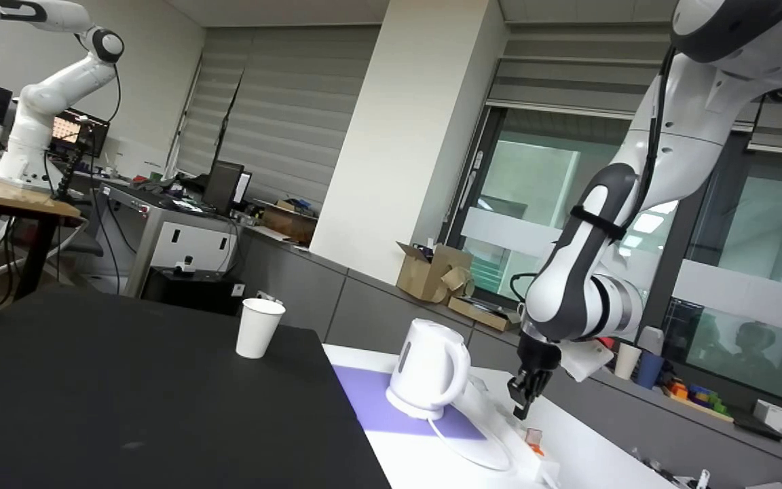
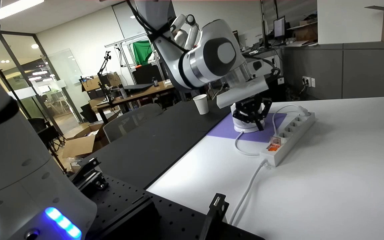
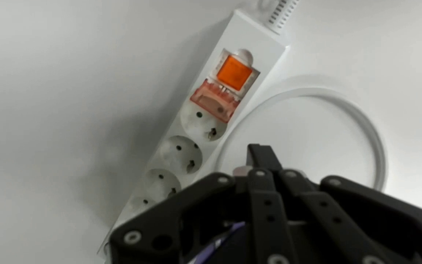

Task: Turn off the switch of the extension cord

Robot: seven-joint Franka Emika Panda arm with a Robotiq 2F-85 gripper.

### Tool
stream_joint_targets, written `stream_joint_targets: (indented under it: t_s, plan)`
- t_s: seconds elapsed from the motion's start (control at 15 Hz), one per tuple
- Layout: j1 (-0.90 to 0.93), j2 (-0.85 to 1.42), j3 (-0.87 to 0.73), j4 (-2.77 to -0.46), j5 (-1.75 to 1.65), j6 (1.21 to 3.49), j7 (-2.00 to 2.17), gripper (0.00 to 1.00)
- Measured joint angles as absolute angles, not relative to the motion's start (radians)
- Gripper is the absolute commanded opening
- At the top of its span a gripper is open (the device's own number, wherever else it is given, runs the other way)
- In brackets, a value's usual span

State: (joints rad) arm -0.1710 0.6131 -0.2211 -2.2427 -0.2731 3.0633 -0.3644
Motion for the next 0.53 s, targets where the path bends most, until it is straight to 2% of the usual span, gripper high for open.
stream_joint_targets:
  t_s: [0.27, 0.53]
  plan:
    - [-0.105, 0.545, -0.28, -2.241, -0.274, 2.965, -0.332, 0.0]
    - [-0.179, 0.418, -0.191, -2.226, -0.193, 2.718, -0.367, 0.0]
